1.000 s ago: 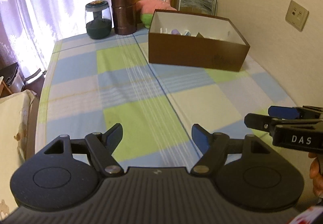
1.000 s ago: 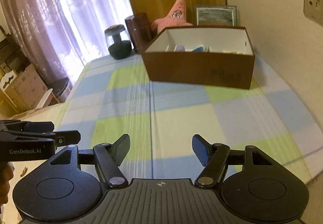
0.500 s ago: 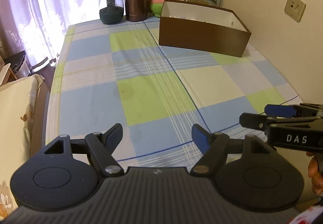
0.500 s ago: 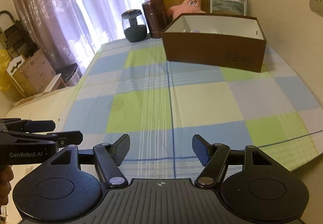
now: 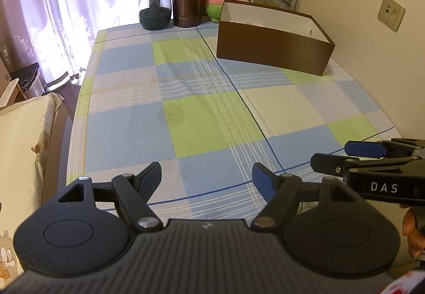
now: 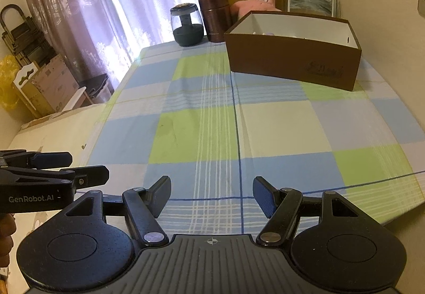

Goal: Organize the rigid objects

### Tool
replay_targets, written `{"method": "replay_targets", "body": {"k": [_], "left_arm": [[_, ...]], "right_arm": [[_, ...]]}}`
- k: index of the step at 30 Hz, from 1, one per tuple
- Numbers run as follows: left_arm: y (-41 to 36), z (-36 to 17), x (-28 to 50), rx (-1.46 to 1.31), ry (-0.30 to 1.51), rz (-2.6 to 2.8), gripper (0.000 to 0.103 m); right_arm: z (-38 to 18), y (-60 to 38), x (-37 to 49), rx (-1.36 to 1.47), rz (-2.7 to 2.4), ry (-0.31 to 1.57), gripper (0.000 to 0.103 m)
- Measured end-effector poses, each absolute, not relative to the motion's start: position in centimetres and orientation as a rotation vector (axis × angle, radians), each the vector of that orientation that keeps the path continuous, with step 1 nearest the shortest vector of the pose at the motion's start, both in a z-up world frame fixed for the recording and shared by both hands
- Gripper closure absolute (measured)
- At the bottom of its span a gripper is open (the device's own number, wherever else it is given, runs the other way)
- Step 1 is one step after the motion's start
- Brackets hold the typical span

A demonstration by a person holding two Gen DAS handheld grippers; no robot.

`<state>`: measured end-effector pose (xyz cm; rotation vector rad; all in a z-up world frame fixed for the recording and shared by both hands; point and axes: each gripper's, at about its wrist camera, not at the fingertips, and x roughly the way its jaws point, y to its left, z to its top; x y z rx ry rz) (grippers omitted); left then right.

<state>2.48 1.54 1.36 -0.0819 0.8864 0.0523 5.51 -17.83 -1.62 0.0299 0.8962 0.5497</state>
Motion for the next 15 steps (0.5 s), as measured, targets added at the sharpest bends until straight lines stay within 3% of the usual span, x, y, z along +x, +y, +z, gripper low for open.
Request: {"method": "replay_targets", "body": {"k": [15], "left_arm": [[1.4, 0.6, 3.6, -0.086, 0.906, 0.036, 0.031]], "right_arm": [[-2.0, -17.7, 6.4, 0.03, 0.543, 0.92, 0.038]]}}
